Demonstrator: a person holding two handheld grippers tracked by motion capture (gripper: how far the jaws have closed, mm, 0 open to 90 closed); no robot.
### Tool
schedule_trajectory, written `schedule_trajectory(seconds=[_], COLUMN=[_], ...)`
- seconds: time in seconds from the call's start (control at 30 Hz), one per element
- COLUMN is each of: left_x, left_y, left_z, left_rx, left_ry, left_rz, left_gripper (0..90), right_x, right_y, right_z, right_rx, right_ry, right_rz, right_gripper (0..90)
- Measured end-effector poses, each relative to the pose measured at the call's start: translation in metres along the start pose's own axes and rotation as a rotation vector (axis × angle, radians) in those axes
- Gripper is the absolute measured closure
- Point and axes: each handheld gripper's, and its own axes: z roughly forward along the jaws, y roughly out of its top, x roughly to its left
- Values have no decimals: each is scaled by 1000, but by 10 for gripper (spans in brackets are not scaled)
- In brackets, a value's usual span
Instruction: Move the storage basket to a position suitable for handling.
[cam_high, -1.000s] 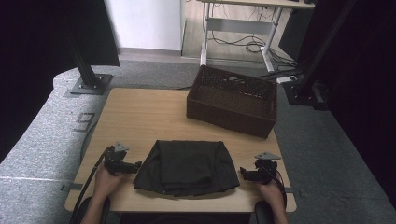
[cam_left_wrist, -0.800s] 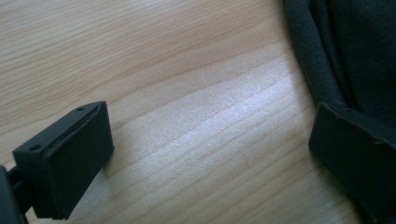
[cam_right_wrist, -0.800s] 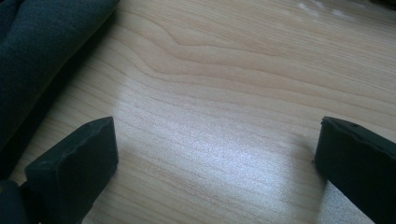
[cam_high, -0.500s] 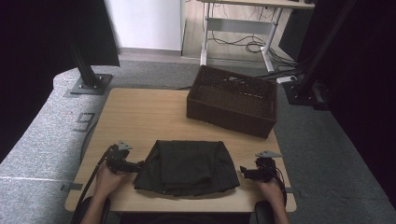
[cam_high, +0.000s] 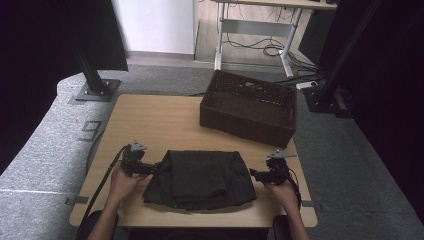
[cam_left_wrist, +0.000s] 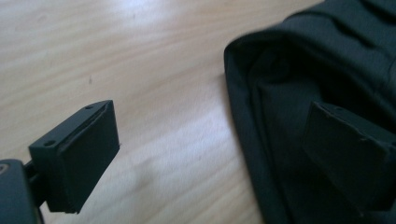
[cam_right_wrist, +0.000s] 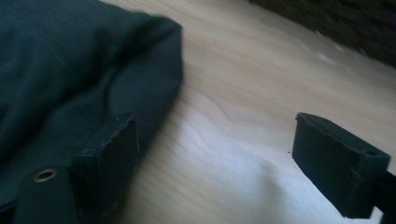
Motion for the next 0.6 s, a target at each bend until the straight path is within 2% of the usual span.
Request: schedule_trajectory(seconds=[0.13, 0.2, 0.23, 0.27, 0.3, 0.43, 0.47, 0.53, 0.6], left_x=[-1, -2, -3, -3, -3, -1, 0, -1, -2], left_y=[11, 16, 17, 18, 18, 14, 12, 10, 9], left_z=[9, 17, 20, 28, 28, 47, 50, 53, 53], left_rx=[-5, 0, 4, 17, 17, 68, 82, 91, 88], left_ry=[-16, -13, -11, 1, 1, 27, 26, 27, 28], left_rz=[-3, 3, 6, 11, 11, 15, 23, 31, 34], left_gripper=[62, 70, 70, 75, 92, 108, 105, 103, 112], right_x=[9, 15, 15, 19, 19, 21, 21, 22, 23], right_y=[17, 26, 26, 29, 29, 32, 30, 29, 28], right_z=[12, 24, 24, 32, 32, 50, 58, 60, 60], right_rx=[10, 31, 31, 48, 48, 96, 135, 144, 133], right_ry=[30, 46, 46, 46, 46, 31, 26, 26, 13], right_rz=[-22, -38, -38, -49, -49, -67, -83, -90, -105], right_gripper=[226, 275, 275, 303, 303, 410, 472, 493, 578])
